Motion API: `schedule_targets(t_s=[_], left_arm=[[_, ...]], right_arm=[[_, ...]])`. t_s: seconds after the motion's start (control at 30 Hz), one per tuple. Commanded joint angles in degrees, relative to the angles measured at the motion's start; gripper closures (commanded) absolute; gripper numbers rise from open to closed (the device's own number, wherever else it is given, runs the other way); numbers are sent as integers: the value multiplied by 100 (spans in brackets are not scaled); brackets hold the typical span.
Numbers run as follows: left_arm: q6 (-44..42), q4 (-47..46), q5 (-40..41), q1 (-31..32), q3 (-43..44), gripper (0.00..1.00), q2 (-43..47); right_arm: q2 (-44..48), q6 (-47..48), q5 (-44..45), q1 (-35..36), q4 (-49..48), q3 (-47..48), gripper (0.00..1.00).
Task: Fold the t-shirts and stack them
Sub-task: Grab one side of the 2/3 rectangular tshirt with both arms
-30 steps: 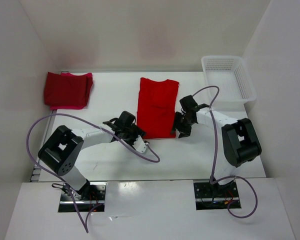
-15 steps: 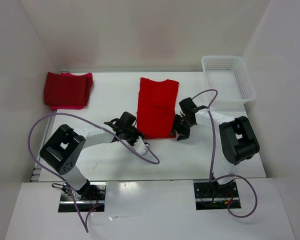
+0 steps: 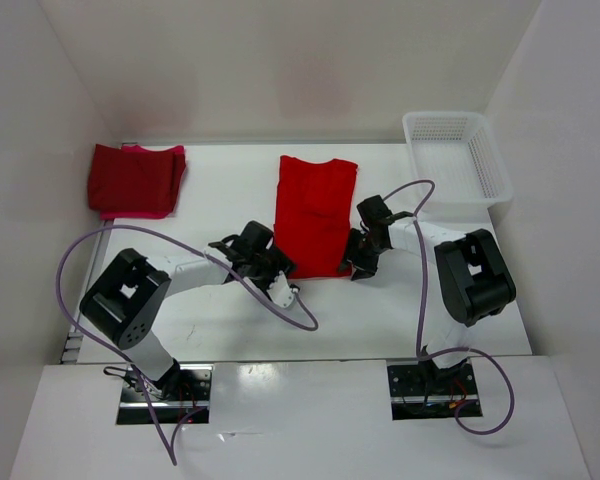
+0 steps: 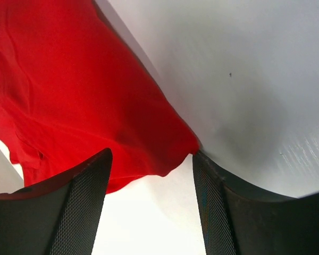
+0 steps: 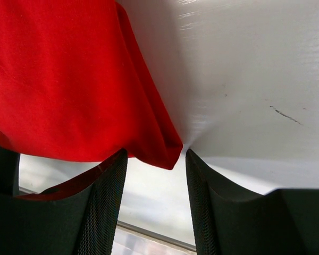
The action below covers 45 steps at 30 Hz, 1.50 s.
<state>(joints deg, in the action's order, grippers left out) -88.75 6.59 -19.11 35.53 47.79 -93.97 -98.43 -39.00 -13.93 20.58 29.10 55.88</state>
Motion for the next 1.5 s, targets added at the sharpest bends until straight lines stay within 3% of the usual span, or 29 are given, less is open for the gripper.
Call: schedule_targets(t_s=[0.0,0.33,0.57,0.7,0.83,0.93,0.97,1.0,1.1,1.23,1.47], left_arm=[[-187,809,-303,33,28,30,-95],[-433,1968,-356,33,327,30,-95],[112,985,-347,33,222,31,-156],[243,809,-277,112,170,39,-209],[349,756,-277,112,169,54,-209],[463,546,-224,112,116,63,-209],[464,388,-224,112,64,66,-209],[533,291,-172,112,-6,75,-209],[692,80,-172,112,-7,87,-209],[815,227,-224,112,107,96,-157],[1140,1502,-593,165,319,96,194]], right_arm=[[-124,-28,180,-45,-247,46,46],[-124,-81,180,-45,-247,46,46],[-124,-81,180,-45,-247,46,46],[-124,-81,180,-45,-299,-59,46],[-255,-134,180,-45,-405,-112,48],[-369,-134,180,-45,-405,-60,63],[-370,-134,180,-45,-405,-59,74],[-370,-134,180,-45,-405,-59,81],[-370,-134,180,-45,-405,-59,99],[-178,-72,180,8,-152,-59,100],[561,51,233,350,675,-235,100]])
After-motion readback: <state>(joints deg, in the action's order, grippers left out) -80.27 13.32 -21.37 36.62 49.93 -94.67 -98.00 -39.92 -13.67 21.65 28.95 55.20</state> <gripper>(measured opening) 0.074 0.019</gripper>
